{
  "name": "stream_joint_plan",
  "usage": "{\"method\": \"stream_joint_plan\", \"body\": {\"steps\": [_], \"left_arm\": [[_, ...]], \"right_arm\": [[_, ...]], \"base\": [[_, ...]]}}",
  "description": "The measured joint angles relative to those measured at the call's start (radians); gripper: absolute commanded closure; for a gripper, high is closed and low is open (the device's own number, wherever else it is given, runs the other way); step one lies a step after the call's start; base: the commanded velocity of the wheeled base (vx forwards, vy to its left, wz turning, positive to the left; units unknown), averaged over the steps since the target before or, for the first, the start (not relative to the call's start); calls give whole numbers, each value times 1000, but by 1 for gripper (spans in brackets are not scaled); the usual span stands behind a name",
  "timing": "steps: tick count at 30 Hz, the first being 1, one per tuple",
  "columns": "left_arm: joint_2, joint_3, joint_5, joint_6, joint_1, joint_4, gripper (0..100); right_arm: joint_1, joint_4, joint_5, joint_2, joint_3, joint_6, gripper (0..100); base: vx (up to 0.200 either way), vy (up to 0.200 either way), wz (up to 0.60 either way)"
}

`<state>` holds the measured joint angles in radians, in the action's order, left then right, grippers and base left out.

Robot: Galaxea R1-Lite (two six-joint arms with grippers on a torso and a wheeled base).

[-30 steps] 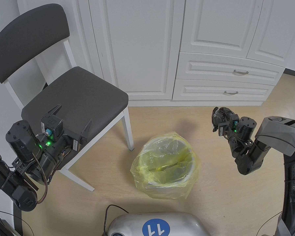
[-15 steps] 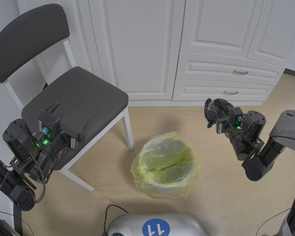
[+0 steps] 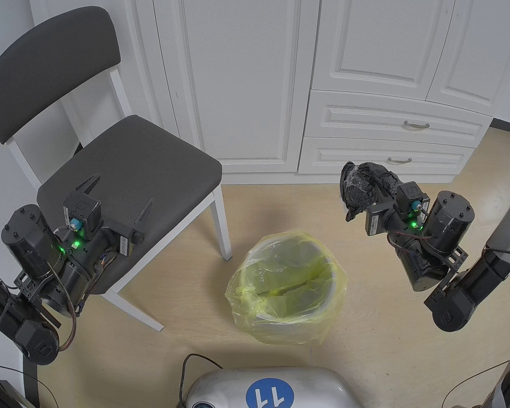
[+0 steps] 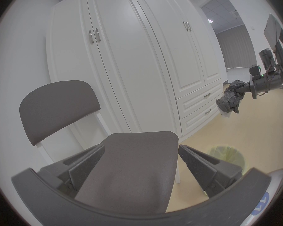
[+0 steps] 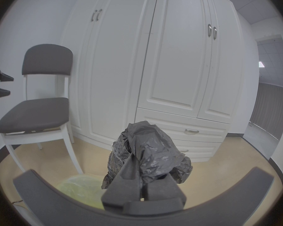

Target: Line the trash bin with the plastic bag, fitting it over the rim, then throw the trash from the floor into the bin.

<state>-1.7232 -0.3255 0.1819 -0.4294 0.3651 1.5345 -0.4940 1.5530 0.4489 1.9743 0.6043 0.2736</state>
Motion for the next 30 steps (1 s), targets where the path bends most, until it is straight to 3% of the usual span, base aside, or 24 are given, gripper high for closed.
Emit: {"method": "stream_joint_plan", "body": {"steps": [10, 14, 24, 30], "left_arm": [[17, 2, -1, -1, 0, -1, 0], [19, 2, -1, -1, 0, -1, 0], [20, 5, -1, -1, 5, -1, 0], [20, 8, 0, -18, 7, -1, 0]], "right_arm": [[-85, -31, 3, -31, 17, -107, 100], [-109, -163, 3, -58, 40, -201, 100], [-162, -599, 1, -132, 214, -559, 100], [-199, -738, -7, -140, 337, -660, 100]], "base": [[0, 0, 0], [0, 0, 0], [0, 0, 0], [0, 0, 0]]}}
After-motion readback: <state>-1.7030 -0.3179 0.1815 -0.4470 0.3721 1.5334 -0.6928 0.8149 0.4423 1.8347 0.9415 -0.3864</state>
